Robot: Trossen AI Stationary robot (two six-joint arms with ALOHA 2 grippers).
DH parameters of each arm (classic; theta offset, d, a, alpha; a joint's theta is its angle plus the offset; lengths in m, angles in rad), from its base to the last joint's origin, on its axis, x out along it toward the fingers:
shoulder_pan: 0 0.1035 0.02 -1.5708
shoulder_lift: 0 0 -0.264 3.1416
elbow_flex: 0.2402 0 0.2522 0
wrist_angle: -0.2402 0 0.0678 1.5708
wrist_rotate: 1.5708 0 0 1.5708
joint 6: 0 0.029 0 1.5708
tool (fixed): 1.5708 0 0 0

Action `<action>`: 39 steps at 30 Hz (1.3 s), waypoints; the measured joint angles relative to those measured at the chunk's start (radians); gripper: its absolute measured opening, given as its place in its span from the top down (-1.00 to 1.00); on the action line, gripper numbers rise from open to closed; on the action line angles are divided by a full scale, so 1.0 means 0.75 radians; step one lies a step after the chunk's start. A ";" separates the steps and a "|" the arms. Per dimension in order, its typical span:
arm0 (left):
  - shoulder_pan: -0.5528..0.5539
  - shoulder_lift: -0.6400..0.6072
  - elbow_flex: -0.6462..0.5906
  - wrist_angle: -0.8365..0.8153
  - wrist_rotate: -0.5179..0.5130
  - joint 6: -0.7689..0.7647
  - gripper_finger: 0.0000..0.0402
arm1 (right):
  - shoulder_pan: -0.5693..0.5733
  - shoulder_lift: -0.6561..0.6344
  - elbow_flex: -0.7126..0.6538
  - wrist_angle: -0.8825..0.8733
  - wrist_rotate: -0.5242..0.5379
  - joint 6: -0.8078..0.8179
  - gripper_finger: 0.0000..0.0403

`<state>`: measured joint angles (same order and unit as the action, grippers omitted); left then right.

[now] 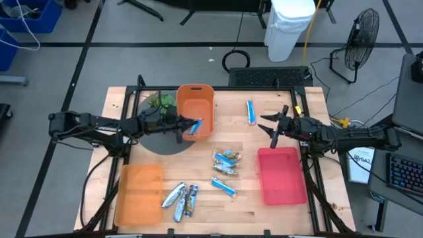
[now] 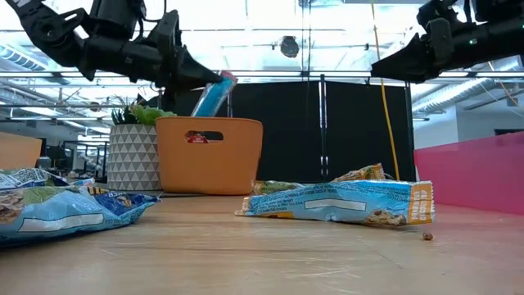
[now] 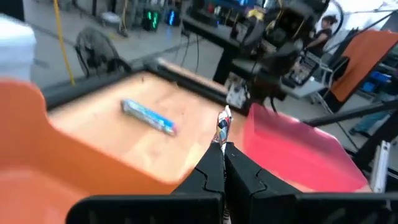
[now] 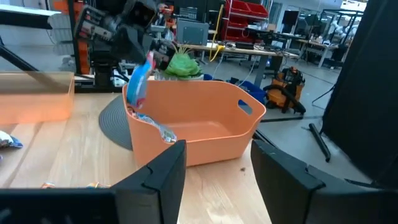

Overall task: Pick and place Granola Bars by type
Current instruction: Put the red granola bar into the orange bin

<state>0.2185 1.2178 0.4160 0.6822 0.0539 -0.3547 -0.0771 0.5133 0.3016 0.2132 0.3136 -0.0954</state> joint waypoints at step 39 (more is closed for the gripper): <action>0.148 0.227 0.526 -0.713 -0.286 -0.128 0.99 | 0.000 0.001 0.000 -0.001 -0.001 0.001 0.15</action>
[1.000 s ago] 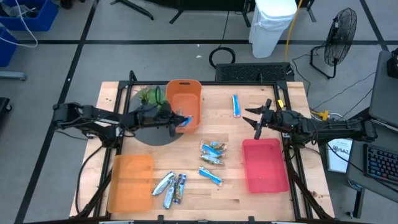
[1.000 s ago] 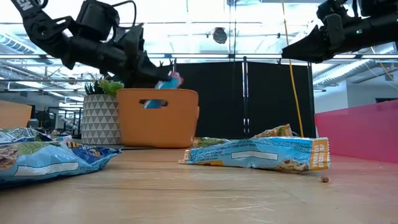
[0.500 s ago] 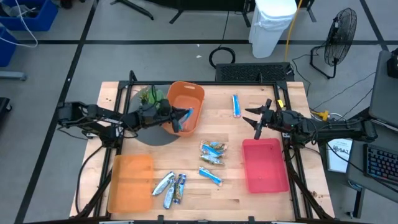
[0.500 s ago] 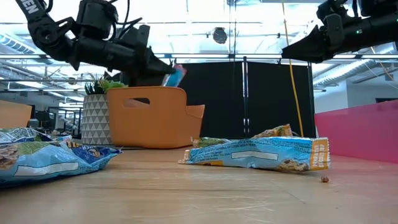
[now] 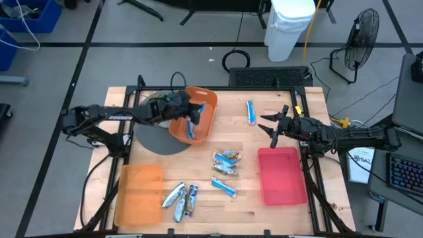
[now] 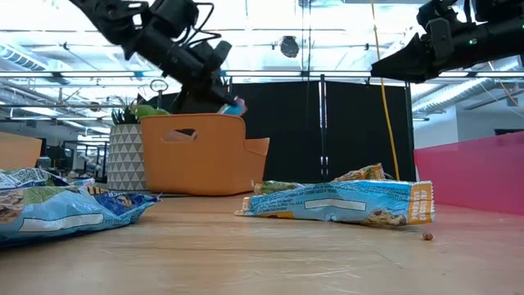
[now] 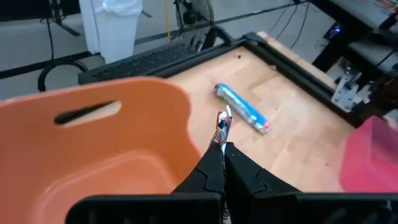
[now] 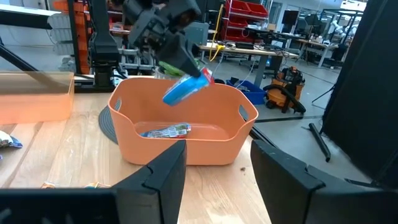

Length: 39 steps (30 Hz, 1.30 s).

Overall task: Pick and place Granola Bars by type
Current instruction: Put the red granola bar into the orange bin

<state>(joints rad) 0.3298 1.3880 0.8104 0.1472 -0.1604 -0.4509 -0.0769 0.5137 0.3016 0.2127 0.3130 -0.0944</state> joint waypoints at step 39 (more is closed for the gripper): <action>-0.292 -0.157 -0.134 0.251 0.070 0.411 0.23 | -0.262 0.457 0.339 -0.605 0.201 0.444 0.15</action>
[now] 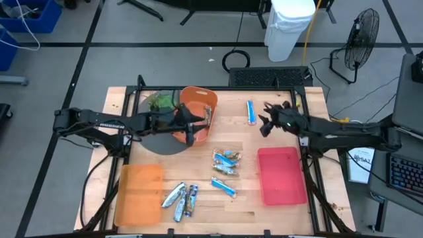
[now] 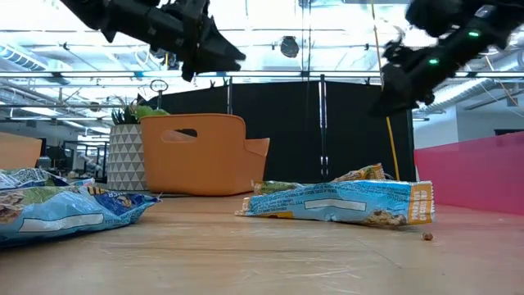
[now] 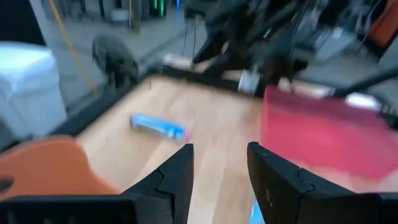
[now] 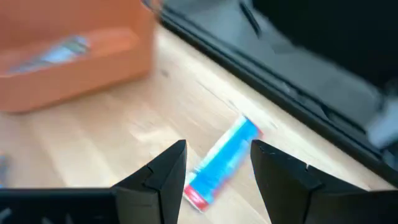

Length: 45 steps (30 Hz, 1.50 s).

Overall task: Pick and place Granola Bars by type
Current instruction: Put the red granola bar into the orange bin

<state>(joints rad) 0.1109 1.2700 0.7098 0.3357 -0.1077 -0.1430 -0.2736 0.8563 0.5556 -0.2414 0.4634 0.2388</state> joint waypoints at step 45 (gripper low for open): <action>0.176 -0.595 -0.790 0.655 0.178 -0.094 0.23 | -0.488 1.235 0.834 -0.503 -0.448 0.121 0.15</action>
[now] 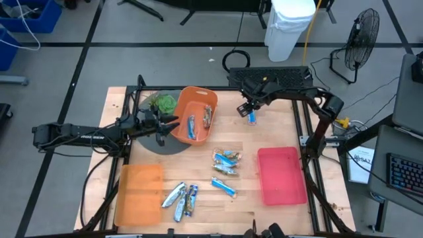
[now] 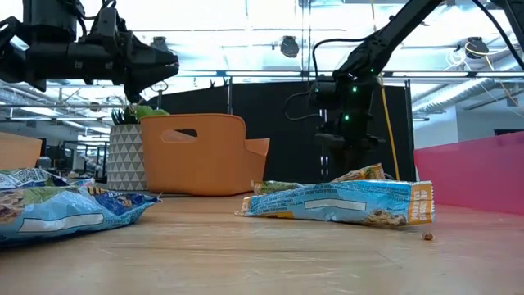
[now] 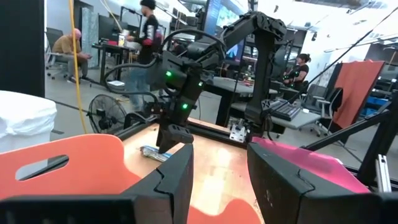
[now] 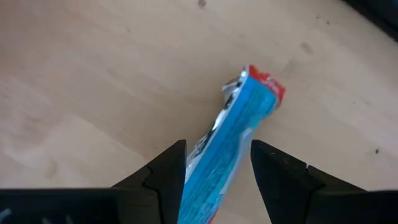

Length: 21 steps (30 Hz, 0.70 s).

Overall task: Pick and place Granola Bars by type
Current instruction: Put the red granola bar into the orange bin

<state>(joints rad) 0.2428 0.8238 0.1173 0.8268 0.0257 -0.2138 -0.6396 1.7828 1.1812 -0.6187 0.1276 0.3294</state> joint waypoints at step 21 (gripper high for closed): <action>0.000 0.001 0.000 0.001 -0.001 -0.006 0.23 | 0.032 0.028 -0.001 -0.025 -0.071 -0.119 0.91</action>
<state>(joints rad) 0.2428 0.8242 0.1173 0.8276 0.0254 -0.2180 -0.6158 1.8038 1.1805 -0.6372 0.0746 0.2405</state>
